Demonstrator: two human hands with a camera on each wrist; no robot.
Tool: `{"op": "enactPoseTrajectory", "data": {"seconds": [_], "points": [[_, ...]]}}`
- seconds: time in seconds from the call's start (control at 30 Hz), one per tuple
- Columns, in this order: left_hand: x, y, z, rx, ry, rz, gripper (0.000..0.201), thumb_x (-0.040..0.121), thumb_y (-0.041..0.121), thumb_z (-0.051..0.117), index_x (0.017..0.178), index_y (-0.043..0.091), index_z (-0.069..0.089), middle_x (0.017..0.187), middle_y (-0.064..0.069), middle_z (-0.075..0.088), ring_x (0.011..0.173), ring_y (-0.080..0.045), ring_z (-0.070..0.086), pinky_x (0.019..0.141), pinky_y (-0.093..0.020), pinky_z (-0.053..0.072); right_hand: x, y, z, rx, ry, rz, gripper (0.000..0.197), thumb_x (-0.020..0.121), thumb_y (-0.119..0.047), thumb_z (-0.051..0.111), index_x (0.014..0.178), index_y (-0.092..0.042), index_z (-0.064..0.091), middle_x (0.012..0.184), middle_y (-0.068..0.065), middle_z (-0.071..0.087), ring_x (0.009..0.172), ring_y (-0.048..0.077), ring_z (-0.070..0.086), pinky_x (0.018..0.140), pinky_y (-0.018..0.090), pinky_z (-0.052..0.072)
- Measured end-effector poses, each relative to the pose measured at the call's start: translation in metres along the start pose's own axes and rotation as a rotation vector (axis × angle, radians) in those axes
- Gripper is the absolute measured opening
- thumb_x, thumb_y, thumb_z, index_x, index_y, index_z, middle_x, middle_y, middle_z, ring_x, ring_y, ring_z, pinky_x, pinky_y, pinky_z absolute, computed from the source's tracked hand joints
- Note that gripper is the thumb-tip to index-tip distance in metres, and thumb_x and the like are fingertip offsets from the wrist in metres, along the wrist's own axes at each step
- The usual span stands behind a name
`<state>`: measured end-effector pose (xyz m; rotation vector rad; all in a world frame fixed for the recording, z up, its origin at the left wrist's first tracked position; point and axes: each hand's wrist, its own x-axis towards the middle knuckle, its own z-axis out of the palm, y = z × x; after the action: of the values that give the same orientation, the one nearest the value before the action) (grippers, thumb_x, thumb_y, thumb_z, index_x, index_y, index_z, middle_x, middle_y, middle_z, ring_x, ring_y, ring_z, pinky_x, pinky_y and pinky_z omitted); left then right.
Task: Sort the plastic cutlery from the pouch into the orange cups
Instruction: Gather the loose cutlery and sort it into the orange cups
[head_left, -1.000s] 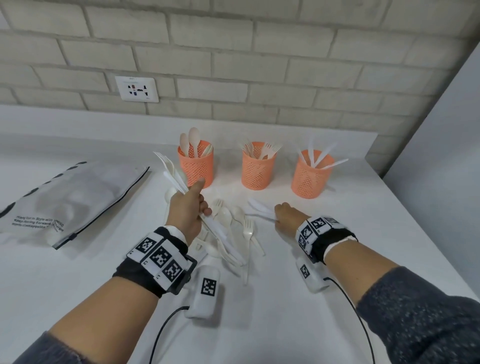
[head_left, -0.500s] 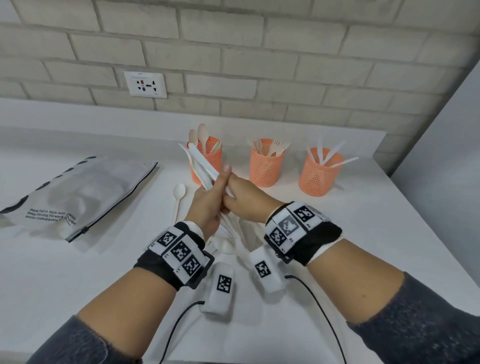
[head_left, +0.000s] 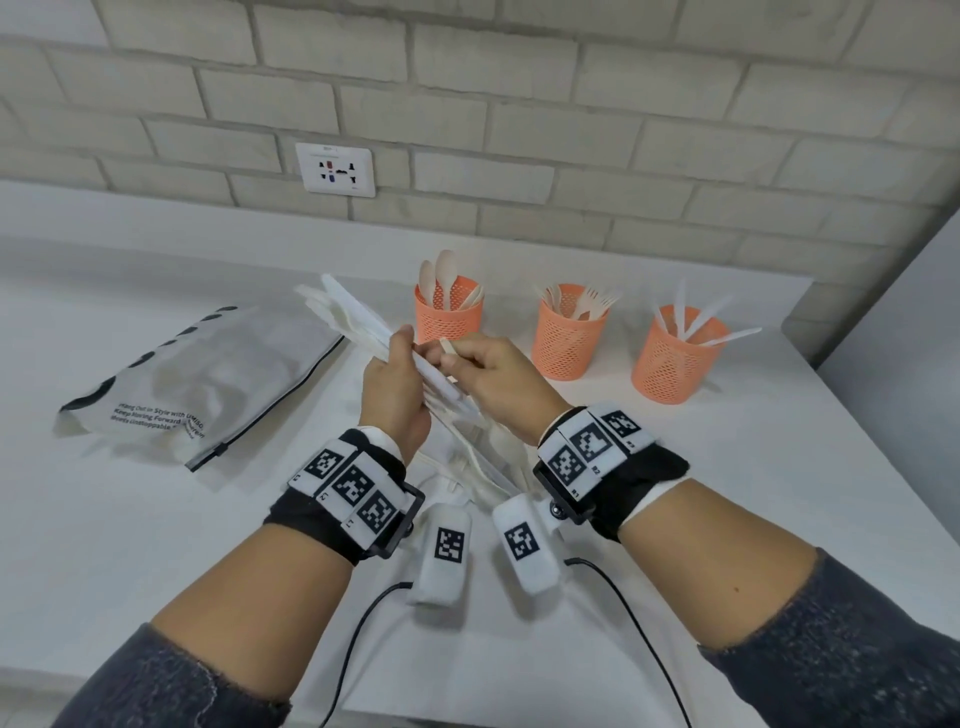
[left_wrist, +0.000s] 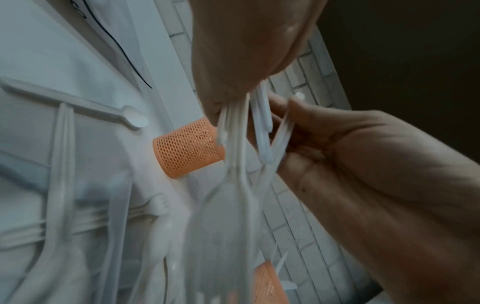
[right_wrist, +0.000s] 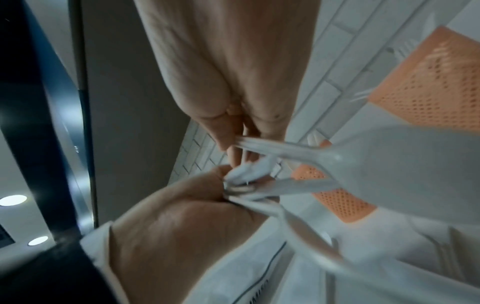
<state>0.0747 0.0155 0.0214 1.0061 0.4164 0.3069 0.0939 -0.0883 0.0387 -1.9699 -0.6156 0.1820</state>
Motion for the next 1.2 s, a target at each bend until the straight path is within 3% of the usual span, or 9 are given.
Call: {"op": "enactPoseTrajectory", "data": {"seconds": [0.1, 0.2, 0.4, 0.47, 0.53, 0.67, 0.87, 1.07, 1.2], "points": [[0.010, 0.006, -0.009, -0.083, 0.035, -0.014, 0.026, 0.095, 0.026, 0.046, 0.076, 0.008, 0.049, 0.052, 0.000, 0.061, 0.055, -0.013, 0.059, 0.060, -0.026, 0.051, 0.001, -0.009, -0.003, 0.000, 0.027, -0.128, 0.024, 0.094, -0.011, 0.051, 0.109, -0.003, 0.067, 0.103, 0.009, 0.054, 0.107, 0.024, 0.053, 0.101, 0.029, 0.041], [0.017, 0.007, -0.018, -0.124, 0.052, -0.058, 0.020, 0.093, 0.020, 0.050, 0.077, 0.012, 0.045, 0.047, 0.002, 0.042, 0.039, -0.010, 0.042, 0.046, -0.023, 0.041, 0.002, -0.015, -0.007, -0.041, 0.227, -0.316, 0.023, 0.091, -0.010, 0.055, 0.110, -0.008, 0.068, 0.088, -0.003, 0.038, 0.085, 0.003, 0.045, 0.077, 0.009, 0.039], [0.021, 0.006, -0.021, 0.047, -0.225, -0.194, 0.069, 0.069, 0.069, 0.061, 0.096, 0.006, 0.061, 0.068, -0.007, 0.051, 0.058, -0.016, 0.051, 0.057, -0.024, 0.046, -0.005, -0.001, 0.008, -0.039, 0.076, -0.472, 0.026, 0.083, 0.002, 0.061, 0.107, -0.002, 0.068, 0.094, 0.002, 0.049, 0.095, 0.012, 0.052, 0.089, 0.024, 0.047], [0.022, 0.009, -0.023, 0.000, -0.222, -0.209, 0.048, 0.074, 0.054, 0.068, 0.086, 0.008, 0.060, 0.076, -0.011, 0.054, 0.071, -0.022, 0.055, 0.067, -0.030, 0.049, -0.010, 0.004, 0.014, -0.026, 0.030, -0.445, 0.028, 0.081, 0.004, 0.061, 0.108, -0.002, 0.068, 0.097, 0.008, 0.051, 0.101, 0.014, 0.053, 0.094, 0.025, 0.046], [0.026, 0.010, -0.026, -0.037, -0.150, -0.201, 0.027, 0.084, 0.027, 0.063, 0.064, 0.011, 0.053, 0.057, -0.004, 0.046, 0.054, -0.017, 0.050, 0.051, -0.024, 0.047, -0.016, 0.006, 0.015, -0.068, 0.018, -0.360, 0.039, 0.083, 0.002, 0.058, 0.120, -0.009, 0.062, 0.105, 0.003, 0.049, 0.105, 0.013, 0.050, 0.094, 0.019, 0.041], [0.031, 0.018, -0.028, -0.151, -0.050, -0.144, 0.027, 0.092, 0.019, 0.051, 0.066, 0.014, 0.044, 0.047, 0.002, 0.045, 0.037, -0.010, 0.047, 0.043, -0.018, 0.044, -0.031, 0.006, 0.022, -0.041, -0.222, 0.178, 0.074, 0.087, -0.027, 0.063, 0.146, -0.028, 0.018, 0.124, 0.007, 0.047, 0.103, 0.020, 0.057, 0.088, 0.031, 0.049], [0.043, 0.024, -0.041, -0.244, -0.083, -0.166, 0.022, 0.093, 0.019, 0.050, 0.072, 0.015, 0.045, 0.053, 0.003, 0.048, 0.045, -0.009, 0.045, 0.051, -0.021, 0.043, -0.029, 0.016, 0.017, 0.013, -0.197, 0.276, 0.025, 0.089, -0.018, 0.061, 0.106, -0.013, 0.043, 0.082, 0.008, 0.066, 0.057, 0.014, 0.056, 0.051, 0.021, 0.041], [0.056, 0.036, -0.066, 0.082, -0.161, -0.166, 0.020, 0.092, 0.016, 0.054, 0.074, 0.013, 0.047, 0.043, 0.004, 0.043, 0.035, -0.010, 0.040, 0.044, -0.021, 0.042, -0.019, 0.018, -0.017, -0.458, -0.172, 0.139, 0.025, 0.079, -0.016, 0.072, 0.103, -0.011, 0.065, 0.109, 0.005, 0.066, 0.104, 0.015, 0.059, 0.094, 0.026, 0.044], [0.036, 0.030, -0.060, 0.571, -0.418, -0.186, 0.013, 0.091, 0.023, 0.058, 0.084, 0.012, 0.056, 0.070, 0.000, 0.059, 0.051, -0.010, 0.048, 0.052, -0.023, 0.045, -0.005, 0.003, -0.018, -0.564, -0.143, -0.011, 0.025, 0.080, -0.015, 0.070, 0.103, -0.013, 0.063, 0.109, 0.001, 0.063, 0.100, 0.007, 0.045, 0.081, 0.018, 0.036]]}}
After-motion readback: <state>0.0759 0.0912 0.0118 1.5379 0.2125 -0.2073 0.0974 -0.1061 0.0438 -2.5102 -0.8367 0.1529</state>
